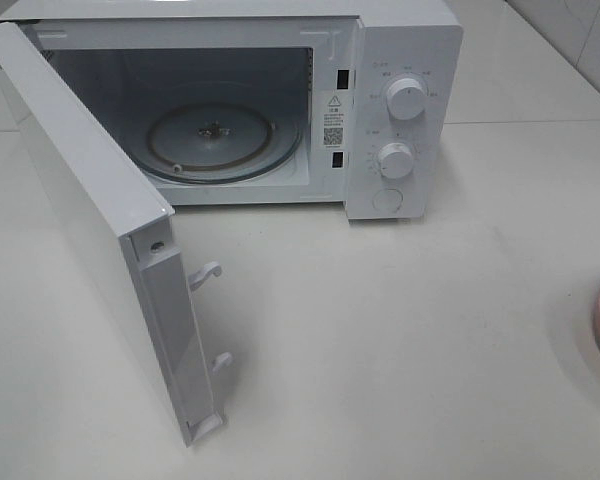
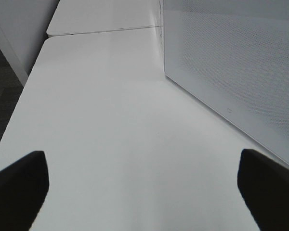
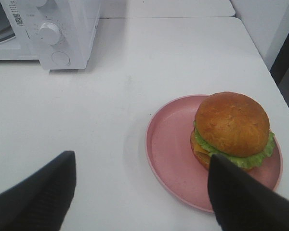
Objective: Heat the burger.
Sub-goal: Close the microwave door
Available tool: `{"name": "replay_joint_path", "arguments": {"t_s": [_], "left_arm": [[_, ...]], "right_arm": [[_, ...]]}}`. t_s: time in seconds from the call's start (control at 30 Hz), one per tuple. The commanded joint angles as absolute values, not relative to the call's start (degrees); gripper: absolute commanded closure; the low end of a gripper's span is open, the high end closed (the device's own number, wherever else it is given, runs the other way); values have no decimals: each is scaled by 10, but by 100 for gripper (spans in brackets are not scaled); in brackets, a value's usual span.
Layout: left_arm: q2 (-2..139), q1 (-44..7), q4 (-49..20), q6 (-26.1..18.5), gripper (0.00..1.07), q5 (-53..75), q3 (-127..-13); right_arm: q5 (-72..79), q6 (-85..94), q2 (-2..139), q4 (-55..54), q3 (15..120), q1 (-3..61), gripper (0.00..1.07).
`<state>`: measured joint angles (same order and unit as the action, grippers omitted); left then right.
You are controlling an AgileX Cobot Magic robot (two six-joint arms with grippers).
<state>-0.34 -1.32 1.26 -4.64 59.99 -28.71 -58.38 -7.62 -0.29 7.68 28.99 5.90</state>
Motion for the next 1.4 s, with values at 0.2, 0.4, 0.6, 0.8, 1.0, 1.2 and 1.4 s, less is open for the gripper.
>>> {"name": "replay_joint_path", "arguments": {"t_s": [0.2, 0.4, 0.6, 0.8, 1.0, 1.2, 1.4], "left_arm": [[-13, -10, 10, -45, 7, 596, -286], [-13, -10, 10, -45, 7, 596, -286], [-13, -10, 4, -45, 7, 596, -286], [-10, -10, 0, -44, 7, 595, -296], [47, -10, 11, -44, 9, 568, -309], [116, -10, 14, -44, 21, 512, -309], [186, -10, 13, -44, 43, 427, -309]], "right_arm": [[-579, -71, -18, 77, 290, 55, 34], [-579, -71, -18, 77, 290, 55, 34], [-579, -71, -18, 77, 290, 55, 34], [-579, -71, -18, 77, 290, 55, 34], [-579, -71, -18, 77, 290, 55, 34], [-579, -71, -18, 77, 290, 55, 34], [-579, -71, -18, 77, 290, 55, 34]]}}
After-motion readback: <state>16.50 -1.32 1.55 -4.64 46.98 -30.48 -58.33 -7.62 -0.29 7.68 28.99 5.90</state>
